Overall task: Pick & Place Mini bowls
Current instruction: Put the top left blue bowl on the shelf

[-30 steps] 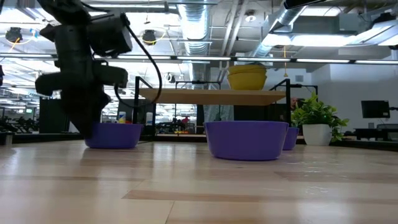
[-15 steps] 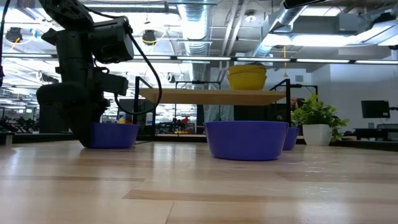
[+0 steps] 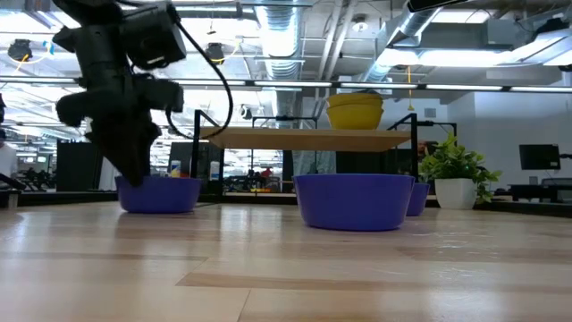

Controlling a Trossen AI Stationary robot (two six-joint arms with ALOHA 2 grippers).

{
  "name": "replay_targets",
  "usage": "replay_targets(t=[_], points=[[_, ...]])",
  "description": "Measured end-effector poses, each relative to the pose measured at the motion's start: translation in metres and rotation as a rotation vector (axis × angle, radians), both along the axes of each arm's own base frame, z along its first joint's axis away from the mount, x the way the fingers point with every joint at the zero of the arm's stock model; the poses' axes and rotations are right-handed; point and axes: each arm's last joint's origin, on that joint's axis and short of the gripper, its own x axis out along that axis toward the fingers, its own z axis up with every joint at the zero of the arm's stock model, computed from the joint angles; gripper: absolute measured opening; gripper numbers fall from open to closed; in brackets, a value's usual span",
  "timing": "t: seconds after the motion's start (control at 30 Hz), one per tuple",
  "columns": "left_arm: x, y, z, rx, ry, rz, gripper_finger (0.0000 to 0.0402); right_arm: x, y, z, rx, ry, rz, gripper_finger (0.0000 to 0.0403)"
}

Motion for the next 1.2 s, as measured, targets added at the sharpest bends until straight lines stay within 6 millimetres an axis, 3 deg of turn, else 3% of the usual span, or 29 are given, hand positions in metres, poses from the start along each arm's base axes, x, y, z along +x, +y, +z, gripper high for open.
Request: replay_targets(t=[0.17,0.8,0.93,1.2], points=[[-0.003,0.0,0.005,0.0,-0.028,-0.002,0.0173,0.0,0.0,0.0,0.0,0.0,0.0,0.0085],[0.003,0.001,-0.006,0.034,0.036,0.015,0.0168,0.0,0.0,0.0,0.003,-0.002,0.001,0.0085],[0.003,0.0,-0.006,0.044,0.038,-0.006,0.0134,0.0,0.0,0.0,0.003,-0.002,0.0,0.0085],[0.002,-0.014,-0.006,0.064,0.037,-0.101,0.0013,0.0,0.0,0.0,0.003,-0.002,0.001,0.0085]])
